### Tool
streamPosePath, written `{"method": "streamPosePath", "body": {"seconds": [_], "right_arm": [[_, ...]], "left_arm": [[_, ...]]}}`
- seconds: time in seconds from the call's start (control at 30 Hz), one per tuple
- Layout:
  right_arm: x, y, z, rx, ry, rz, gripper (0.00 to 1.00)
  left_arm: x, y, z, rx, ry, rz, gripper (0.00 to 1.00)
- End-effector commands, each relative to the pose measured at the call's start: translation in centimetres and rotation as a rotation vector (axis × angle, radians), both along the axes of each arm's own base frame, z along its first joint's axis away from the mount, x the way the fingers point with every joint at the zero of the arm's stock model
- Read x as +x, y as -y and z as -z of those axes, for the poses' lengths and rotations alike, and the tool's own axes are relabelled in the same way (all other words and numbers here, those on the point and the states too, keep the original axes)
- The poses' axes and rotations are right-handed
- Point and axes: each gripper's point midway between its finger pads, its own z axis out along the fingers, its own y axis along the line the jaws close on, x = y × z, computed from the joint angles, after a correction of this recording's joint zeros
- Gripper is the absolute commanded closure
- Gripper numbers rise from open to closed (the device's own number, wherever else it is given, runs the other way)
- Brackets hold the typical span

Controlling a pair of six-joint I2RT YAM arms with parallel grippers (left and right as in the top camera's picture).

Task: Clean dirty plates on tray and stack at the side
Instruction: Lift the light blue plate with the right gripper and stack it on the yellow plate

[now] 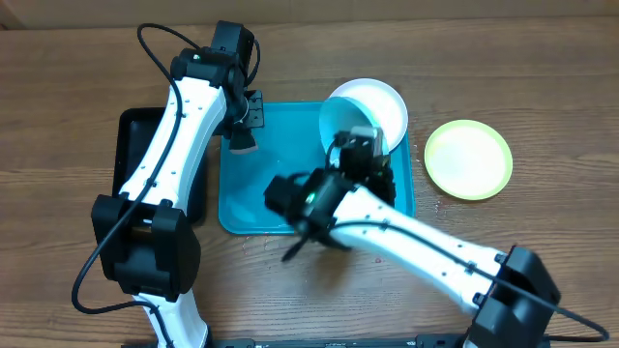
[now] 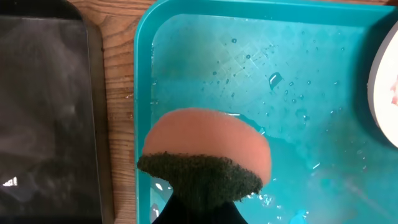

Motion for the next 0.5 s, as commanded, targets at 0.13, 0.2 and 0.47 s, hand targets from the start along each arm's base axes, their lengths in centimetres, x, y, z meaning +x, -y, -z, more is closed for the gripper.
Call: {"method": "streamPosePath", "body": {"seconds": [0.13,0.2,0.47], "right_arm": [[3.0,-1.7,5.2,0.367,-0.497,-0.262,0.96],[4.2,-1.3,5.1,0.504,-0.528,-0.308,0.96],[8.7,11.7,4.3,0.868,-0.445,-0.099,0.96]], "left_arm": [[0.4,0.3,-0.1,-0.012,0.009,-0.002,0.96],[0.3,0.3,-0.1,-0.012,0.007,-0.002,0.96],[0.3,0.3,-0.1,-0.012,0.006,-0.002,0.96]]}}
